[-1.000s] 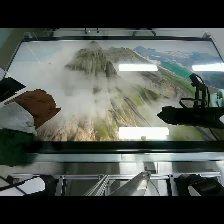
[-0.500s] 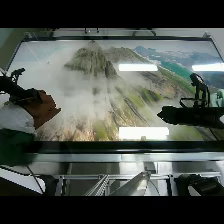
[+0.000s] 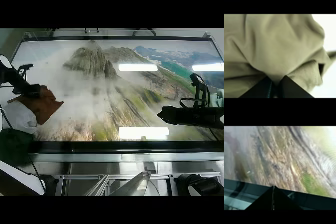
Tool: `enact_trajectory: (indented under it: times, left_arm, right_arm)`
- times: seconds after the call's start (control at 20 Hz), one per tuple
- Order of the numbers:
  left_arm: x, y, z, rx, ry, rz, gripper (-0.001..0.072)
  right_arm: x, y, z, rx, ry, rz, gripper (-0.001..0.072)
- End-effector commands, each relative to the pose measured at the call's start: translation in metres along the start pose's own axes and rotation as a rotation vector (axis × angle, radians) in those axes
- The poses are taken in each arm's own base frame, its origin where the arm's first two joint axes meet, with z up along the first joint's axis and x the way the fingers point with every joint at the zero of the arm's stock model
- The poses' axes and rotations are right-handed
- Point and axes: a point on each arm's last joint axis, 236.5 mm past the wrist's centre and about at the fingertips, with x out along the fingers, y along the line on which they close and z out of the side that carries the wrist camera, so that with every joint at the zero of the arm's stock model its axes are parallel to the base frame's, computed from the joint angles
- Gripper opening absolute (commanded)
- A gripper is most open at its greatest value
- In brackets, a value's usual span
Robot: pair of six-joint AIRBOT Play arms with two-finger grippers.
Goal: Fold the shirts.
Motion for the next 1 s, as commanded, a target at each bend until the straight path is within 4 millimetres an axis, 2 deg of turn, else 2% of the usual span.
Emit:
enact_trajectory:
  times: [0.0, 0.1, 0.15, 0.2, 0.25, 0.4, 0.55, 0.6, 0.65, 0.7, 0.8, 0.85, 0.95]
  left_arm:
    - [-0.097, -0.093, 0.061, 0.094, -0.327, -0.303, 0.0021]
    - [-0.188, -0.157, 0.068, 0.193, -0.537, -0.508, 0.0021]
    - [-0.222, -0.185, 0.062, 0.242, -0.609, -0.592, 0.0021]
    - [-0.244, -0.207, 0.05, 0.283, -0.646, -0.648, 0.0022]
    - [-0.251, -0.221, 0.039, 0.31, -0.643, -0.668, 0.0023]
    - [-0.233, -0.26, 0.009, 0.353, -0.54, -0.72, 0.0025]
    - [-0.191, -0.311, -0.014, 0.39, -0.404, -0.786, 0.0032]
    - [-0.176, -0.328, -0.023, 0.398, -0.36, -0.803, 0.0229]
    - [-0.164, -0.34, -0.029, 0.4, -0.329, -0.815, 0.0496]
    - [-0.153, -0.347, -0.034, 0.398, -0.303, -0.817, 0.0708]
    - [-0.144, -0.346, -0.039, 0.395, -0.276, -0.809, 0.071]
    - [-0.141, -0.337, -0.041, 0.395, -0.259, -0.789, 0.071]
    - [-0.127, -0.306, -0.05, 0.38, -0.188, -0.709, 0.0709]
  right_arm:
    - [0.0, 0.0, 0.0, 0.0, 0.002, 0.0, 0.0021]
    - [0.0, 0.0, 0.0, 0.0, 0.002, 0.0, 0.0021]
    - [0.0, 0.0, 0.0, 0.0, 0.001, 0.0, 0.0021]
    - [0.0, 0.0, 0.0, 0.0, 0.0, 0.0, 0.0021]
    - [0.0, 0.0, 0.0, 0.0, -0.001, 0.0, 0.0021]
    - [0.0, 0.0, 0.0, 0.0, -0.002, 0.0, 0.0021]
    - [0.0, 0.0, 0.0, 0.0, -0.002, 0.0, 0.0021]
    - [0.0, 0.0, 0.0, 0.0, 0.0, 0.001, 0.0021]
    - [0.0, 0.0, 0.0, 0.0, 0.0, 0.001, 0.0022]
    - [0.0, 0.0, -0.001, 0.0, 0.004, 0.0, 0.0021]
    - [0.0, 0.0, -0.003, 0.0, 0.012, -0.001, 0.0022]
    - [0.0, -0.001, -0.006, 0.001, 0.026, -0.003, 0.0022]
    - [0.001, -0.002, -0.009, -0.002, 0.041, -0.006, 0.0024]
